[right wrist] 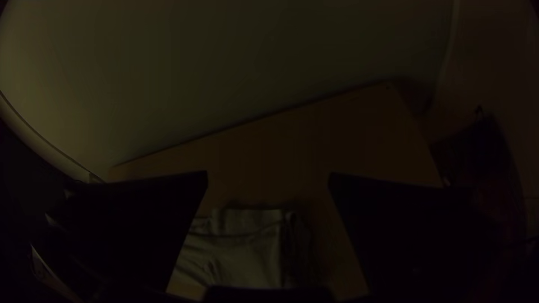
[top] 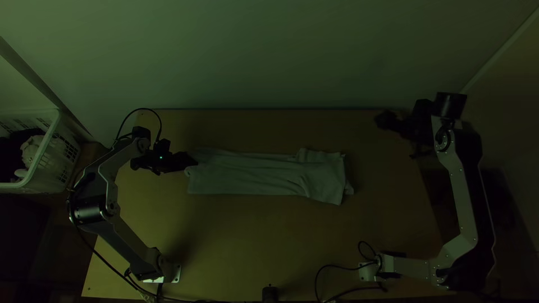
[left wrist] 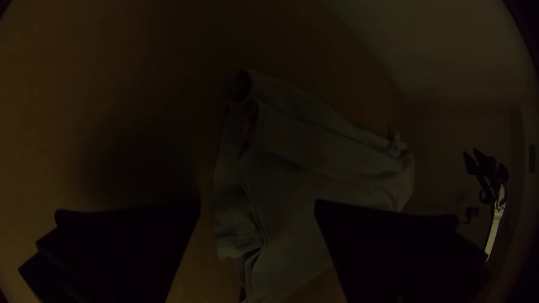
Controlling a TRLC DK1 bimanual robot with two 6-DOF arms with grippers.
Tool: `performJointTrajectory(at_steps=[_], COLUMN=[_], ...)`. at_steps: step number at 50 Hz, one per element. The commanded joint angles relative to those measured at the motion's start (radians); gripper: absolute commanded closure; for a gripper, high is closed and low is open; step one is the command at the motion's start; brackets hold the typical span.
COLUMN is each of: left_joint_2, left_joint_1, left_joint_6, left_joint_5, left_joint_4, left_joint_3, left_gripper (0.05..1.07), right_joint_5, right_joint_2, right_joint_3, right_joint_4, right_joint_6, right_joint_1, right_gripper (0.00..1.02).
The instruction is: Fold the t-shirt
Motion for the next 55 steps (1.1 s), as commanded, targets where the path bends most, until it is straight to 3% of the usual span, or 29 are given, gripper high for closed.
performJointTrajectory(at_steps=[1,29,36,38,40,42,45,55], left_joint_2=[0.034,0.066,0.069,0.069,0.067,0.064,0.049,-0.017], left_joint_1=[-0.025,-0.262,-0.296,-0.307,-0.312,-0.313,-0.312,-0.264], left_joint_6=[0.002,-0.176,-0.222,-0.227,-0.233,-0.247,-0.253,-0.237], left_joint_5=[0.016,0.011,-0.047,-0.067,-0.099,-0.136,-0.144,-0.227], left_joint_4=[0.01,0.161,0.205,0.216,0.222,0.237,0.257,0.227], left_joint_3=[-0.044,-0.09,-0.099,-0.107,-0.11,-0.113,-0.117,-0.119], left_gripper=[0.09,0.09,0.11,0.19,0.35,0.6,1.06,1.05], right_joint_5=[-0.01,-0.007,-0.004,-0.004,-0.004,-0.004,-0.004,-0.004], right_joint_2=[-0.041,-0.099,-0.114,-0.117,-0.121,-0.124,-0.131,-0.151], right_joint_3=[-0.009,-0.032,-0.049,-0.051,-0.055,-0.06,-0.072,-0.124], right_joint_4=[-0.009,-0.036,-0.036,-0.036,-0.036,-0.036,-0.034,-0.023], right_joint_6=[0.022,0.042,0.051,0.051,0.051,0.051,0.051,0.049], right_joint_1=[0.013,0.028,0.034,0.034,0.034,0.034,0.034,0.036], right_gripper=[0.04,0.04,0.04,0.04,0.04,0.04,0.04,0.04])
